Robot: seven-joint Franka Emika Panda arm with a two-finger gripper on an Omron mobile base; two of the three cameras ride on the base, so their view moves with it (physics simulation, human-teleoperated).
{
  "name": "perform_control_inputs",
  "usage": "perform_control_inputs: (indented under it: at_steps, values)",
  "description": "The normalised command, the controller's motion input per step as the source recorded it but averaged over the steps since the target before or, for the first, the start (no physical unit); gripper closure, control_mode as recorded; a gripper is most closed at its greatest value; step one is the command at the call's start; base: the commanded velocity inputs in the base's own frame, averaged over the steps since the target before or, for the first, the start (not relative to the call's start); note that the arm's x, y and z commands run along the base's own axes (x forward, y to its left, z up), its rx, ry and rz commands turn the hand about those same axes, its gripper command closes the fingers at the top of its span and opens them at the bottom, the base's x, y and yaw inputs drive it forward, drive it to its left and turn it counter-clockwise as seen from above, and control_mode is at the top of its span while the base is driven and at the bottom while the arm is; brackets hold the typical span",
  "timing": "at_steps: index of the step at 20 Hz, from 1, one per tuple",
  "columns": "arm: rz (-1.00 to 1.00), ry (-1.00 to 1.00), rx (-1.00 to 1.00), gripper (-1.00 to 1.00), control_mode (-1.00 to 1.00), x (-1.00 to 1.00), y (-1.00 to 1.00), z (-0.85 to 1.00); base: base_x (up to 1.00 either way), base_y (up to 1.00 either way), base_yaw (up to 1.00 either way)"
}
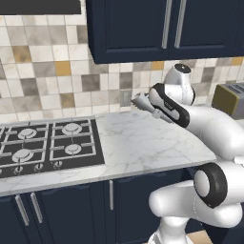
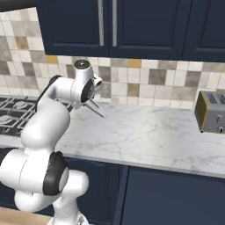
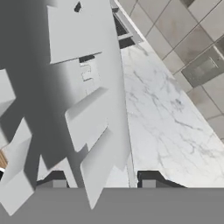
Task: Take the tongs from the drawer on the right and place them on the dining counter next to the tray containing the hot dog.
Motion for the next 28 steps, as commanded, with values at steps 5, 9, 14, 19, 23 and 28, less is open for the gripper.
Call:
perform_control_inputs:
  at_steps: [5, 9, 14, 19, 23, 28]
  values:
    - [0.07, 0.00, -0.03, 1.00, -1.00, 0.00, 0.89, 0.02, 0.00, 0.00, 0.00]
    - [0.01, 0.05, -0.02, 1.00, -1.00, 0.00, 0.65, 0.26, 0.00, 0.00, 0.00]
    - [0.03, 0.09, -0.03, 1.00, -1.00, -0.21, 0.41, 0.28, 0.00, 0.00, 0.00]
    - [0.00, 0.00, -0.03, 1.00, -1.00, -0.19, 0.14, 0.14, 0.00, 0.00, 0.00]
    - [0.01, 0.00, 0.00, 1.00, -1.00, -0.03, 0.00, 0.01, 0.00, 0.00, 0.00]
    - [0.00, -0.09, 0.00, 1.00, -1.00, -0.14, 0.00, 0.00, 0.00, 0.00, 0.00]
